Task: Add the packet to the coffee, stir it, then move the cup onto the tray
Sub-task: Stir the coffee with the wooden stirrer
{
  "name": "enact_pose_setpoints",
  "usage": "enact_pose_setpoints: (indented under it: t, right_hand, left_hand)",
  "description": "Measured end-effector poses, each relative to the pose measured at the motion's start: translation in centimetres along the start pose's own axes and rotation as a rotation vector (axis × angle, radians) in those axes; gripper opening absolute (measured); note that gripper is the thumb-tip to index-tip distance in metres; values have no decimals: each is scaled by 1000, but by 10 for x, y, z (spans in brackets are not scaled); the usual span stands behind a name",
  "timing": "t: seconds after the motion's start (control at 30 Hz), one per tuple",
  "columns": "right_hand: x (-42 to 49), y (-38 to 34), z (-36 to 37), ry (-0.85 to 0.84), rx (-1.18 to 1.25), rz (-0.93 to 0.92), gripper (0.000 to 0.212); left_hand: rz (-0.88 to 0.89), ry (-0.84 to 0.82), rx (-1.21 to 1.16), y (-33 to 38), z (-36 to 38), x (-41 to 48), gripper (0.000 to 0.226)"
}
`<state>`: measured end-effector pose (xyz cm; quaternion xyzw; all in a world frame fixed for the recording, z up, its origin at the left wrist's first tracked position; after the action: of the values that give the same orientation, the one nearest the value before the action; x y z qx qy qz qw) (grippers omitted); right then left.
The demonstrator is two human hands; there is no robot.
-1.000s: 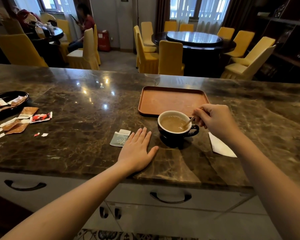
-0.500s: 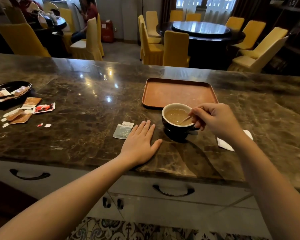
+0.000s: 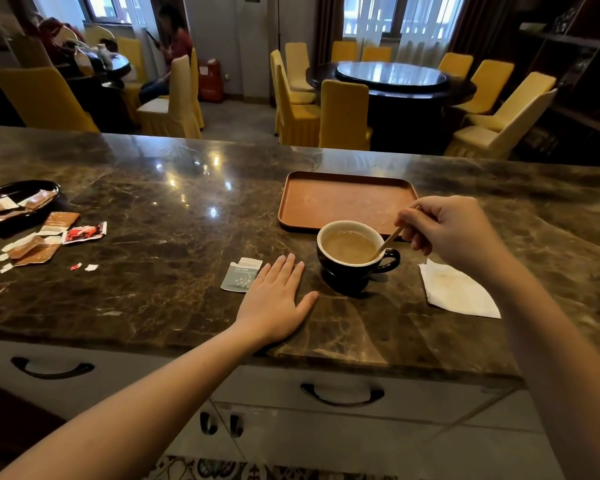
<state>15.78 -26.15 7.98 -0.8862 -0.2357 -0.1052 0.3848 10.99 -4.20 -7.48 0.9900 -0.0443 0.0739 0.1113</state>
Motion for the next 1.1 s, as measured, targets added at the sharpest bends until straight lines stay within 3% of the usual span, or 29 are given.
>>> enact_pose_setpoints:
  t: [0.33,0.5,0.8,1.1]
  right_hand:
    - [-4,12,-12,211,59,-10,16]
    - [-2,25,1,202,129,32,18]
    - [-19,44,-9,383,284,154,21]
    - [-41,50,-17,417,384,229,23]
  left_hand:
    - [-1,6,9,2,2,1,72]
    - [-8,13,13,0,1,1,72]
    - [-6,19,7,-2,2,1,73]
    - [-6,2,6,-2,2,2,72]
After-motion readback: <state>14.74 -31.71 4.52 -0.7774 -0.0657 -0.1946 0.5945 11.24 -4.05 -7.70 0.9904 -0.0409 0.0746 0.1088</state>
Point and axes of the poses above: each hand's wrist, its own x-axis towards the middle knuckle, its own z-axis out of the palm, y = z × x, the point moved 4 cm from there along x, towards the middle knuckle, and after that the axes turned 1 degree about y, right-handed, at the moved point
